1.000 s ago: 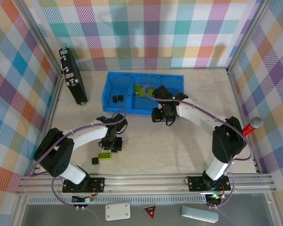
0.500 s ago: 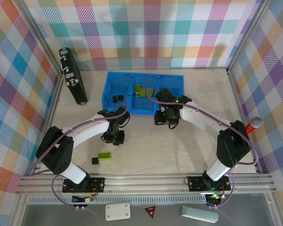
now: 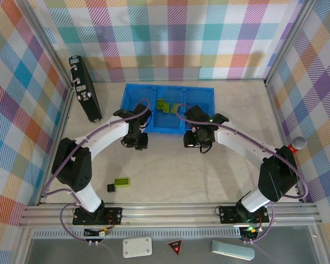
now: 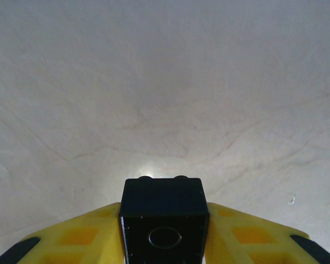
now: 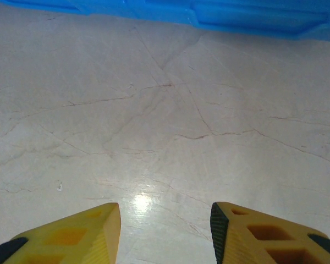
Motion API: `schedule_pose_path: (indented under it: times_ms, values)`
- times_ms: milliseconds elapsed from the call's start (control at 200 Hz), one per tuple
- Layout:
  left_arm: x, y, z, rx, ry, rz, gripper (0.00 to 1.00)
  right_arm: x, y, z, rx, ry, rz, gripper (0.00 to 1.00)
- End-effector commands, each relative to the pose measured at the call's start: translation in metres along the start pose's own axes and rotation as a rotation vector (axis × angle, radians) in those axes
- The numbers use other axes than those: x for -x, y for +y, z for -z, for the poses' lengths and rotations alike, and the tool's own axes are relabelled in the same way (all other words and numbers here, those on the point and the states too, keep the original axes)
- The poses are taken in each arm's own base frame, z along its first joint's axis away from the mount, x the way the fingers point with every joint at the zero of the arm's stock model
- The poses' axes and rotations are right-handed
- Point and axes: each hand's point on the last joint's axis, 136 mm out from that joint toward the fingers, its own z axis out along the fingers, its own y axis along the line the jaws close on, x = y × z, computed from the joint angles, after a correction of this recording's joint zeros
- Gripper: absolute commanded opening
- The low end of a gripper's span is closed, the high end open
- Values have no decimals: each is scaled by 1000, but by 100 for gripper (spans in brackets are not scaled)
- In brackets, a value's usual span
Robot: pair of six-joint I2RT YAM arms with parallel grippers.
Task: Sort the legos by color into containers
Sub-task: Place the lego in the container.
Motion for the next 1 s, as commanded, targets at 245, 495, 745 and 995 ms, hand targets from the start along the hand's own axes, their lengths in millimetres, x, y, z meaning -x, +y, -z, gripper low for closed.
schedule_pose_path:
  times_ms: [245, 495, 745, 995]
  values:
    - [63, 20, 21, -26, -47, -7, 39, -11, -10, 11, -39, 20, -53, 49]
    - [101, 33, 19, -66, -81, 33, 39, -12, -12, 19, -53, 28, -67, 49]
    - [137, 21, 2, -163, -104, 51, 39, -14, -14, 25, -58, 31, -88, 48]
    - [170, 13, -16, -307, -128, 88, 39, -20, -16, 30, -52, 33, -111, 48]
